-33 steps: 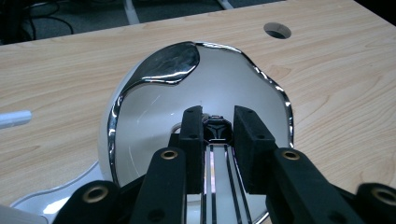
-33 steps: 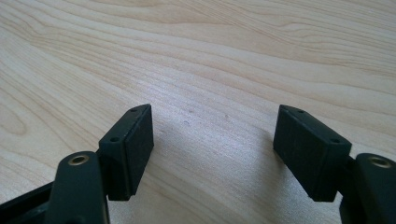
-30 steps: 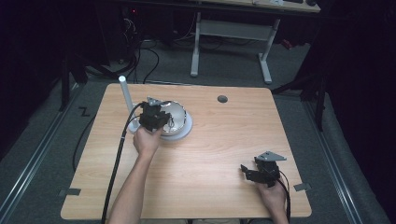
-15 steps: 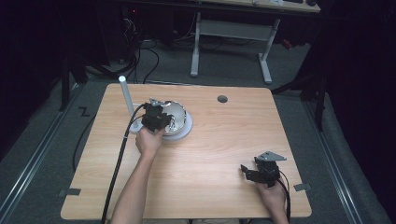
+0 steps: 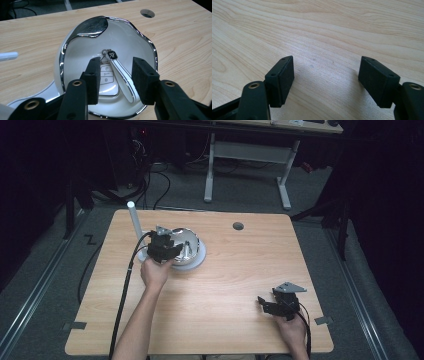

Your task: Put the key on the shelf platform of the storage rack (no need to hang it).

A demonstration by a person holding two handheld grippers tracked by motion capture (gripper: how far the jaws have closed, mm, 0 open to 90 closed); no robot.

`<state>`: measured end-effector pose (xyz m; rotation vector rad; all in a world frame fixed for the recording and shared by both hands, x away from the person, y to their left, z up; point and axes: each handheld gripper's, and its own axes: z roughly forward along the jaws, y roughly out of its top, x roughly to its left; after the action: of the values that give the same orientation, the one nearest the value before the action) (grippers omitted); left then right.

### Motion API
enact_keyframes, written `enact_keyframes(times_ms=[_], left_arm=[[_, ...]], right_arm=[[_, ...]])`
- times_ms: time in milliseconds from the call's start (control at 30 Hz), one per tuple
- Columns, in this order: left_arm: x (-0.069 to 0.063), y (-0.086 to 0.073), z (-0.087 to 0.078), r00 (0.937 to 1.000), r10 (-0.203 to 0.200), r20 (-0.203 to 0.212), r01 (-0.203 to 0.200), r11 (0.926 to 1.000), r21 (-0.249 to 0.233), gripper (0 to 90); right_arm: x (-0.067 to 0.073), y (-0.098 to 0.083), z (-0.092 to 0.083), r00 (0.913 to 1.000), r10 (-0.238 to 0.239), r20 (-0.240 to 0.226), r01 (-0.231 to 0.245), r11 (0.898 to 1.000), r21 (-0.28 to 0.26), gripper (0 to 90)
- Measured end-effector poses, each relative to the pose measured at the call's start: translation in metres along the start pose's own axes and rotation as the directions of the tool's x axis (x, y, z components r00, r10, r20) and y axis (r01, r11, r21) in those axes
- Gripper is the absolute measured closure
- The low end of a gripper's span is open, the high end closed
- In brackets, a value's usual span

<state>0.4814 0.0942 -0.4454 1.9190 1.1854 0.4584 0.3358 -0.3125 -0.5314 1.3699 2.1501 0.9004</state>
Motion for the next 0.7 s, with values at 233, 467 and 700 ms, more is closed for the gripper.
enact_keyframes(times_ms=[233,467,700], left_arm=[[0.001,-0.007,-0.012,0.9999,0.017,0.001,-0.017,0.9999,-0.002,55.1],[0.004,-0.009,-0.023,0.9999,0.014,0.005,-0.014,0.9998,-0.013,53.8],[0.009,-0.012,-0.033,1.0,0.0,0.009,0.0,0.9997,-0.023,52.1]], right_arm=[[0.0,0.0,0.0,1.0,-0.001,0.001,0.001,1.0,0.0,29.3],[0.0,0.0,0.0,1.0,-0.001,0.001,0.001,1.0,-0.001,29.3],[0.0,0.0,0.0,1.0,0.0,0.001,0.0,1.0,0.0,29.3]])
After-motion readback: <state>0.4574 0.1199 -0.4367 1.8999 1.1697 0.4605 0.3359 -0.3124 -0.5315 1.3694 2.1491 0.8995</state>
